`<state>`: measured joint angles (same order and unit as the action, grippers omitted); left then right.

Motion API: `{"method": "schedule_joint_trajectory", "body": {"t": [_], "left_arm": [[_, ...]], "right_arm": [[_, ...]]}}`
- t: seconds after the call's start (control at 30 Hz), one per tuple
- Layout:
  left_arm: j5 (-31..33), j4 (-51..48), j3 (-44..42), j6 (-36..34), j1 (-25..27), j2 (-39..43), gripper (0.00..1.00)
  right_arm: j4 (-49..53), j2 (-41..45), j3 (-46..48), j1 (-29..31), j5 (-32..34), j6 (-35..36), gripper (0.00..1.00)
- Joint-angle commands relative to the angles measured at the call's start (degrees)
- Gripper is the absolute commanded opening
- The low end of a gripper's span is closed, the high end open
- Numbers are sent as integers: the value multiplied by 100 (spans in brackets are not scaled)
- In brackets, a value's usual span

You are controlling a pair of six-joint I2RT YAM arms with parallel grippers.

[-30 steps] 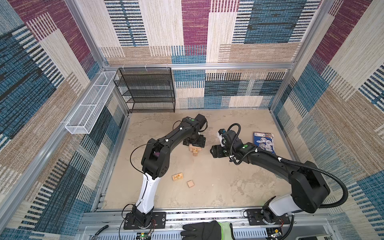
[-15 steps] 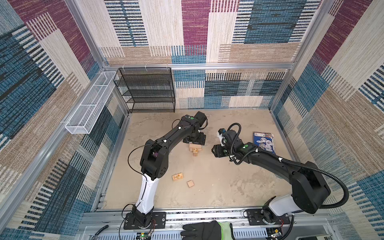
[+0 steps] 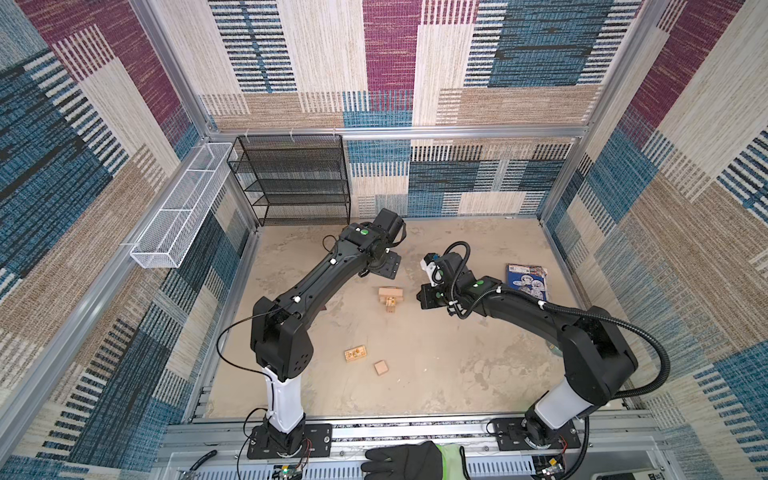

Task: Build the wood block tower
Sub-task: 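Open the left gripper, releasing the plain block on the stack, then raise the left gripper off the stack while the right arm swings toward the far blocks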

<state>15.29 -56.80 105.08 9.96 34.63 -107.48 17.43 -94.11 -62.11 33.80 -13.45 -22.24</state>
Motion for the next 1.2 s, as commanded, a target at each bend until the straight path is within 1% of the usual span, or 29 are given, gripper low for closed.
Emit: {"method": "schedule_joint_trajectory", "body": {"t": [0.0, 0.13, 0.3, 0.4, 0.7, 1.17], "left_arm": [[400, 566, -440, -560, -17, 254, 81], [323, 1108, -967, -679, -53, 489, 80], [-69, 1098, -940, -733, -62, 592, 80], [-194, 943, -821, -826, -66, 558, 80], [-368, 783, -662, -862, -79, 530, 80], [-373, 729, -655, -843, -91, 447, 80]], "right_arm": [[-269, -260, -149, 8, -424, -245, 0], [-280, -625, -369, 1, -588, -420, 0], [-195, -919, -573, 4, -659, -487, 0], [-135, -1034, -640, 4, -677, -501, 0], [6, -1213, -795, 4, -670, -502, 0], [94, -1512, -1086, 6, -693, -501, 0]]}}
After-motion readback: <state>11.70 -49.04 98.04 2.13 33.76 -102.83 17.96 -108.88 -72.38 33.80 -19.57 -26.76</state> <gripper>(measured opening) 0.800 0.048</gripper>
